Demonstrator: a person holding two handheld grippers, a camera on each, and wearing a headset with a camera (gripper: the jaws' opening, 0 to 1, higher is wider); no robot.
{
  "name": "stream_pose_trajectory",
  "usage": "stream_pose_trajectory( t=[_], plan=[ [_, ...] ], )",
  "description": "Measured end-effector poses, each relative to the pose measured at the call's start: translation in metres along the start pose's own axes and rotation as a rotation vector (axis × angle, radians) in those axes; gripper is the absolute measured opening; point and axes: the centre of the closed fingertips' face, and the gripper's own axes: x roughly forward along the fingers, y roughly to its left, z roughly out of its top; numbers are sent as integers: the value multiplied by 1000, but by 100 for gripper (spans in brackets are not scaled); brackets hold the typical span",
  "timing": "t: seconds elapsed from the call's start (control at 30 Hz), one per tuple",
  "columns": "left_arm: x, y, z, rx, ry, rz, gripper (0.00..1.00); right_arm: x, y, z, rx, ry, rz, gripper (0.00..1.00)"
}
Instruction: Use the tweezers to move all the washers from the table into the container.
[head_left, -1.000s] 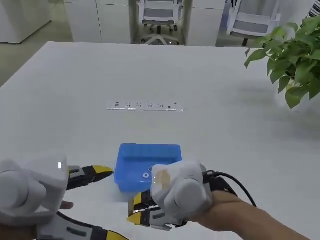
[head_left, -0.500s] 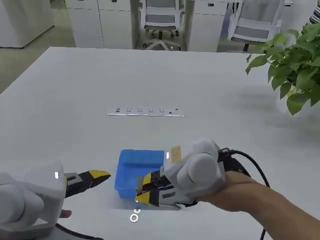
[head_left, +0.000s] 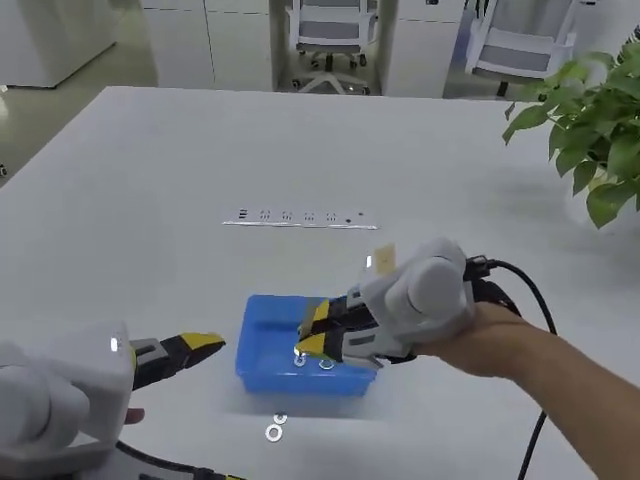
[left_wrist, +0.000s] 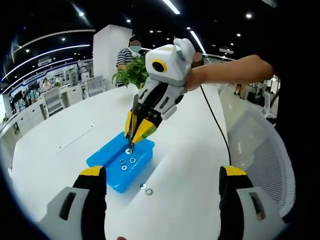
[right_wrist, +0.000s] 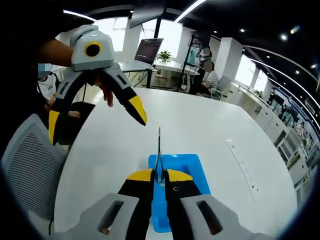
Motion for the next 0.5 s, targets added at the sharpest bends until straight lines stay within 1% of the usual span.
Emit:
stream_pose_trajectory(
  t=[0.13, 0.23, 0.37, 0.5],
  plan=[
    [0, 2, 1, -1, -5, 5, 99, 4, -8, -6, 5, 4, -10, 9],
    [0, 4, 0, 7, 1, 9, 99, 8, -15, -11, 8, 7, -21, 9],
    [0, 5, 1, -1, -5, 13, 99, 14, -24, -18, 22, 11, -31, 9],
    [0, 6, 3, -13, -14, 22, 99, 18, -28, -26, 33, 18, -33, 9]
  ],
)
